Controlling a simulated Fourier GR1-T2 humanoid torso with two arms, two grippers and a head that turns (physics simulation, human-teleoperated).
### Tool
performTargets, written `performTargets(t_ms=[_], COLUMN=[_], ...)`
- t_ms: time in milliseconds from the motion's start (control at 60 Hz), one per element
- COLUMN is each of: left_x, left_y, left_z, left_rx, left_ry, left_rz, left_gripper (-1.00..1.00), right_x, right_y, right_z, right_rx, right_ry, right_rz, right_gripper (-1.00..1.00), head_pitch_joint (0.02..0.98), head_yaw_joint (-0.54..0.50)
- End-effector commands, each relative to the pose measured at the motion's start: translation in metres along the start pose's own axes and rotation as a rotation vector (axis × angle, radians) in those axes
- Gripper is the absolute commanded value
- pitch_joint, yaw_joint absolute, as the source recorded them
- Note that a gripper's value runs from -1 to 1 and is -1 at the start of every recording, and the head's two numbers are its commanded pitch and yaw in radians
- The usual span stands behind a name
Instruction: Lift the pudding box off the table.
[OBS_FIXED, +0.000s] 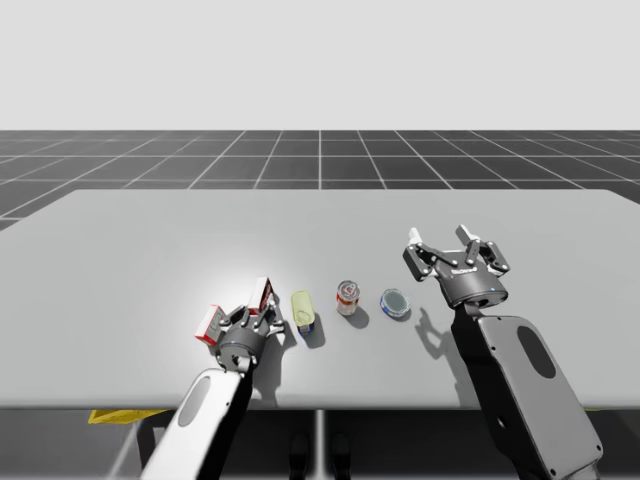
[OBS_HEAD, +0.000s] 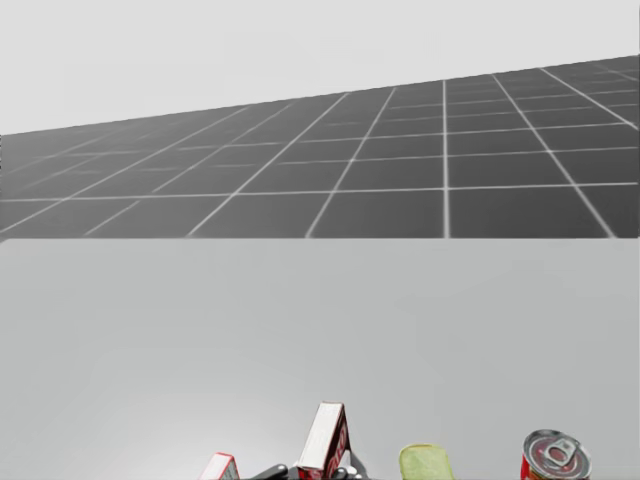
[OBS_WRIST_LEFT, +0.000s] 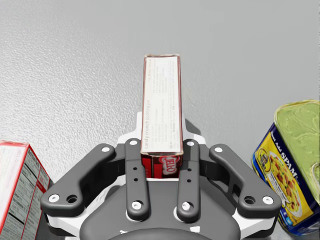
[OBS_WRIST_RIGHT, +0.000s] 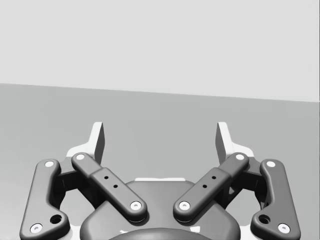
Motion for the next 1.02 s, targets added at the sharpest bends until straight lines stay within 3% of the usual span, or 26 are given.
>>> performTargets(t_ms=[17, 567, 800, 1017], left_x=[-0.003, 0.081, 0.121, 0.161], left_y=[-0.007, -0.008, -0.006, -0.004], left_z=[0.002, 0.026, 0.039, 0.056], left_rx=[-0.084, -0.100, -0.089, -0.069], left_ry=[0.015, -0.173, -0.292, -0.402], left_rz=[-0.015, -0.070, -0.131, -0.150], left_gripper=[1.00, 1.00, 1.00, 1.00], right_x=[-0.001, 0.001, 0.000, 0.000], right_y=[0.000, -0.002, -0.003, -0.004], right_z=[-0.001, -0.001, -0.002, -0.003], right_rx=[-0.004, 0.000, -0.002, -0.007], right_ry=[0.000, 0.005, 0.007, 0.001], right_rz=[0.002, -0.019, -0.021, -0.022], right_gripper=[-1.00, -1.00, -1.00, -1.00], head_pitch_joint=[0.433, 0.417, 0.399, 0.399], head_yaw_joint=[0.26, 0.26, 0.26, 0.26])
